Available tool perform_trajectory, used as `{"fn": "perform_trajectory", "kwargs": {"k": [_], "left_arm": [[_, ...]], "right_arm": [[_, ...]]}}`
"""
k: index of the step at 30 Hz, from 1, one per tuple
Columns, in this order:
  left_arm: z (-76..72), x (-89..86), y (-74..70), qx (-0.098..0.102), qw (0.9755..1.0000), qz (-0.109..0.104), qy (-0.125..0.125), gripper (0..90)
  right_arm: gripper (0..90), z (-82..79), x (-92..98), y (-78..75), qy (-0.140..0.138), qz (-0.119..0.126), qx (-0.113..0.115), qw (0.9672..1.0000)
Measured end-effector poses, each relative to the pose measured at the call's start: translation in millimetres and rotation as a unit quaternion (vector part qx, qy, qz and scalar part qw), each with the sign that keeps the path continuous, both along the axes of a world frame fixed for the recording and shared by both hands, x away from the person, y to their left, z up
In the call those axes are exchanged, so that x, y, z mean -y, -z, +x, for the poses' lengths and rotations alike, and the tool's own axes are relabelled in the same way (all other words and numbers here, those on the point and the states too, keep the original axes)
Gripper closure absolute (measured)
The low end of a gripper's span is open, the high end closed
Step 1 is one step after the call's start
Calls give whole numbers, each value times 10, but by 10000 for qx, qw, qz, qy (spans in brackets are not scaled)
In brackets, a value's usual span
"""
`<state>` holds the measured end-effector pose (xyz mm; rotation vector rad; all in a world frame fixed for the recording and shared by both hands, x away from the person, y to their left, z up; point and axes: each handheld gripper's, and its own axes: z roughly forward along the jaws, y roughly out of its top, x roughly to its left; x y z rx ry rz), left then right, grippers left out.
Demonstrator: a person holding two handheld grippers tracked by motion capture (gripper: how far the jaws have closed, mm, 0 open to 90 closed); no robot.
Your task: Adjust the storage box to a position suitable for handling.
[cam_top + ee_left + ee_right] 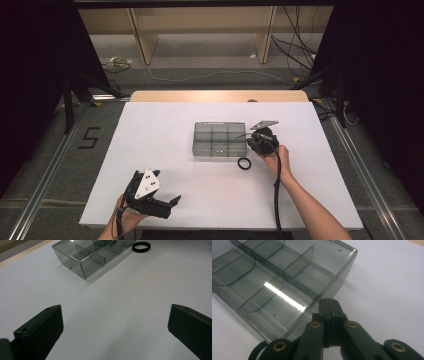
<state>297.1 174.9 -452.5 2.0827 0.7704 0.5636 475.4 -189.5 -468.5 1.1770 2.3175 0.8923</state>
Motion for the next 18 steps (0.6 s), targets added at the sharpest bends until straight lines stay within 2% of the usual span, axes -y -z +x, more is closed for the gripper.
{"fn": "perform_trajectory", "kwargs": {"k": [18], "left_arm": [[-2, 7, 2, -4, 10000, 14, 4, 0]], "right_arm": [[900, -15, -32, 27, 77, 13, 125, 9999]]}}
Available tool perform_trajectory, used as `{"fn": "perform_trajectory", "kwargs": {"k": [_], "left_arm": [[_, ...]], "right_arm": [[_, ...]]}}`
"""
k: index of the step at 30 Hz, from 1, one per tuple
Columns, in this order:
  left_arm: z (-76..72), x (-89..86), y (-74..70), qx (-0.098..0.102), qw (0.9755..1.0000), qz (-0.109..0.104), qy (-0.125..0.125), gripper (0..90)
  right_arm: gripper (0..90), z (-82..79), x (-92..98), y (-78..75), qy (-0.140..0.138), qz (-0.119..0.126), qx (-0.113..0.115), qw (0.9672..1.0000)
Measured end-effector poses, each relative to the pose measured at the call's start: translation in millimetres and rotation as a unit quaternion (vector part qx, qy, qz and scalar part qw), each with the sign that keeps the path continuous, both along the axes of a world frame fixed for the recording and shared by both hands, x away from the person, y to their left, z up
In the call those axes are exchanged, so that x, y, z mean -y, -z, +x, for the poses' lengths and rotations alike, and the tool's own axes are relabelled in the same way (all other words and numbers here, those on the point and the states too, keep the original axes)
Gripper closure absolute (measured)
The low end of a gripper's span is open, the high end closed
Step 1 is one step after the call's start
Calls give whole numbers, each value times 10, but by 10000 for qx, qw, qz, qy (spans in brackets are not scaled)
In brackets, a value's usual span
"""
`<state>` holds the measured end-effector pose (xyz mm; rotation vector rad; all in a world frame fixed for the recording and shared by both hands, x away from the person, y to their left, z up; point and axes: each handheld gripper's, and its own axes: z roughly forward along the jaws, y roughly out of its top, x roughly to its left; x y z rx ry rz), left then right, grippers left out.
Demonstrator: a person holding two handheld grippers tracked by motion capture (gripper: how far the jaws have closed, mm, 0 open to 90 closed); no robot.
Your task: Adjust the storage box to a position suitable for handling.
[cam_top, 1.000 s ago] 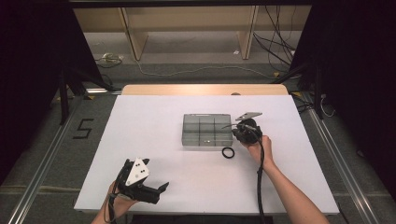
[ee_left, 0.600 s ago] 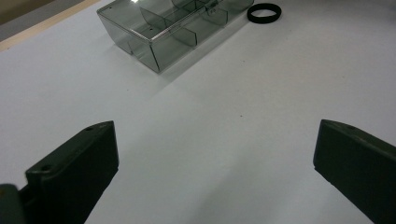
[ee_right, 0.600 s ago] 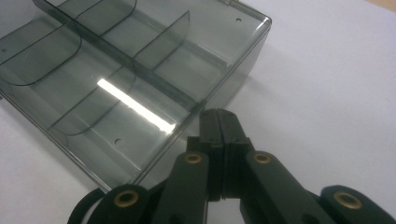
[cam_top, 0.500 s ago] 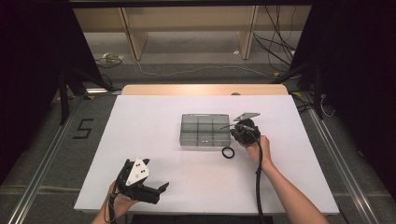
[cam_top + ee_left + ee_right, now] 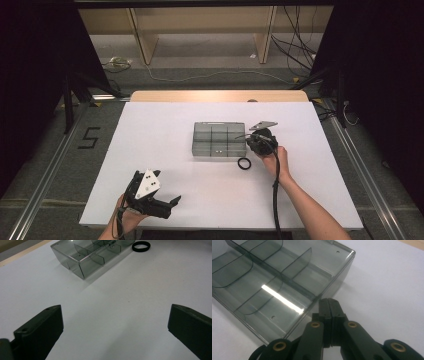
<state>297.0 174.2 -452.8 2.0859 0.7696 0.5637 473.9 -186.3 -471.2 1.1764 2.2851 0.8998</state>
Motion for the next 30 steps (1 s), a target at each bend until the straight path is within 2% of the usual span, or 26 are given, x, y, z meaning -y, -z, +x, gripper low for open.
{"fn": "perform_trajectory", "kwargs": {"k": [30], "left_arm": [[5, 10, 8, -33, 10000, 32, 37, 0]], "right_arm": [[900, -28, -79, 18, -142, 3, 26, 9999]]}}
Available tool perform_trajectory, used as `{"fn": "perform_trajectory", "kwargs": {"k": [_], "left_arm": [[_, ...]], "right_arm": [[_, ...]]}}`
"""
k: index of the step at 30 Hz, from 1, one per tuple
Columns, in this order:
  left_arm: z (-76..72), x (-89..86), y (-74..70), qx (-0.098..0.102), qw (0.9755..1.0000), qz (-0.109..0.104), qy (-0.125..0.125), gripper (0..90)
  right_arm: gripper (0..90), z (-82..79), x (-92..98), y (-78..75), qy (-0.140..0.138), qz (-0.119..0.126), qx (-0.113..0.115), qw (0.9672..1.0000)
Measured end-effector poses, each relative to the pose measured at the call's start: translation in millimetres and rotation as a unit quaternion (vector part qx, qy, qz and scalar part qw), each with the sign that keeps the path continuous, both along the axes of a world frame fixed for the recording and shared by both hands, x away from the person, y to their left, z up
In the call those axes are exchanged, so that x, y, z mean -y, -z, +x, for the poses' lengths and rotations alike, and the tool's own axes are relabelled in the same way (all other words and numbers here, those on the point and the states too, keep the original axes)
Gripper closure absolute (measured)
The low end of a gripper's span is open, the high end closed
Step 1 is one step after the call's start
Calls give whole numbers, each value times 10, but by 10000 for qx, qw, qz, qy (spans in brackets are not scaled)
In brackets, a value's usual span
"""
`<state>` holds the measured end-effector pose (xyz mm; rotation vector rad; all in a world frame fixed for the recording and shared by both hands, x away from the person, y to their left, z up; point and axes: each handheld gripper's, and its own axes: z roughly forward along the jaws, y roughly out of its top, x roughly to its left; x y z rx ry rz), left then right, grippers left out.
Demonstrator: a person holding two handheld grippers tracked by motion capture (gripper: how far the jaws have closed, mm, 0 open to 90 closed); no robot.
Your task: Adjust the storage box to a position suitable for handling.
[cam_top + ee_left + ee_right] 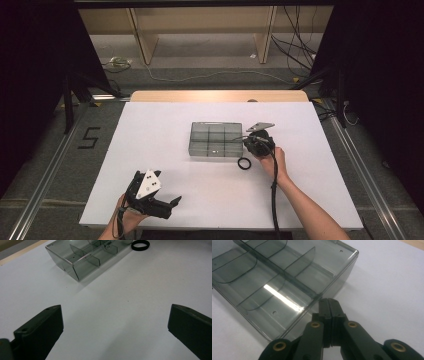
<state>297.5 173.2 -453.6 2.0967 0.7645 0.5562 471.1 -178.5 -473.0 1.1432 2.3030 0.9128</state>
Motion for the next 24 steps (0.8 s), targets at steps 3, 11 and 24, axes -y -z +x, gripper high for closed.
{"fn": "perform_trajectory", "kwargs": {"k": [3, 11, 24], "left_arm": [[0, -3, 2, -10, 10000, 10, 0, 0], [-8, -14, -2, 8, 10000, -4, -33, 0], [-11, -15, -9, 37, 10000, 17, -30, 0]], "right_arm": [[889, 1, 3, -1, -5, -3, -11, 10000], [689, 5, 64, -48, 92, 10, -114, 9999], [186, -137, 229, -219, -141, -44, -648, 9978]]}}
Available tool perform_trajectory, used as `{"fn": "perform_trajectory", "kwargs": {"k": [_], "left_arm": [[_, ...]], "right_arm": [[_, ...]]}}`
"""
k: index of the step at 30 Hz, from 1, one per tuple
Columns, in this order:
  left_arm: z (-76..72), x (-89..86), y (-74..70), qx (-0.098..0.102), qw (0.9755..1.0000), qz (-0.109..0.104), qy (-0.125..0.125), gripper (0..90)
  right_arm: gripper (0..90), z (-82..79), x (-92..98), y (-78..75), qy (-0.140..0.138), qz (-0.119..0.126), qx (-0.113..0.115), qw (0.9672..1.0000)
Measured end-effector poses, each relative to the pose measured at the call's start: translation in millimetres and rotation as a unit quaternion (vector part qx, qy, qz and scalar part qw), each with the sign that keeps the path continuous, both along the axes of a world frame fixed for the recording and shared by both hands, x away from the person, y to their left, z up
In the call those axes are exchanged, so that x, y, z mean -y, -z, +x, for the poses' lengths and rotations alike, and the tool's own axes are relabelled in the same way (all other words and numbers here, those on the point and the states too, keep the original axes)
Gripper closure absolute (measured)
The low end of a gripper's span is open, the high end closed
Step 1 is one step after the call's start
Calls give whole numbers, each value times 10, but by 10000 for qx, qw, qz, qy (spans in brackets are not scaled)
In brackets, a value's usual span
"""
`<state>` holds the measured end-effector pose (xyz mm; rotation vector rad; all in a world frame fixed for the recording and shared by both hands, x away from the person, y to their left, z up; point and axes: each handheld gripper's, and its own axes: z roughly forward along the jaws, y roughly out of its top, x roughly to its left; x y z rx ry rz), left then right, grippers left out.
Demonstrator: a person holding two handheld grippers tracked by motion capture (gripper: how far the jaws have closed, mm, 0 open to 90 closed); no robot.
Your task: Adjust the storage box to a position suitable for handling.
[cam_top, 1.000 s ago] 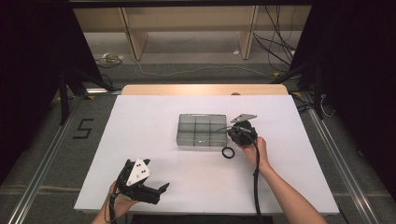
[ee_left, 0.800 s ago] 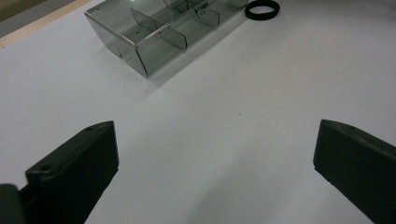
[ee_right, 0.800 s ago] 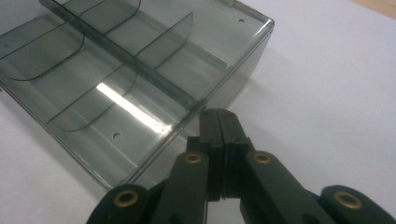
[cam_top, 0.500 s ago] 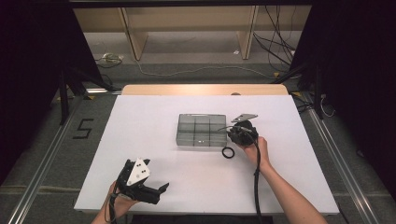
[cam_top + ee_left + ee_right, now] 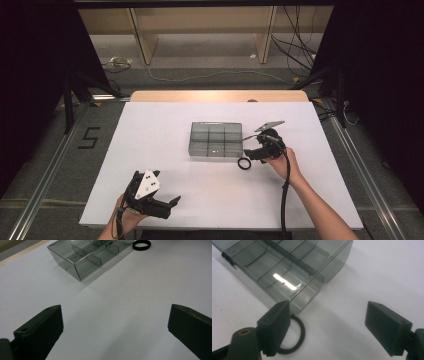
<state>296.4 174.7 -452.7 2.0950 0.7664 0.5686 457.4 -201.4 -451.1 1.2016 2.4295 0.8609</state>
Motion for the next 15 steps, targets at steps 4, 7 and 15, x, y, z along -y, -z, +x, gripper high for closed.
{"fn": "perform_trajectory", "kwargs": {"k": [4, 7, 15], "left_arm": [[-3, -5, -3, 12, 10000, -7, 0, 0], [-4, -13, -7, 25, 10000, -8, -15, 0], [9, -20, 11, -30, 10000, -12, -3, 0]], "right_arm": [[165, -65, -42, -37, -71, -110, -72, 9999], [173, -106, -66, -55, -21, -173, -108, 9998], [180, -241, -65, -85, -185, -30, -189, 9996]]}}
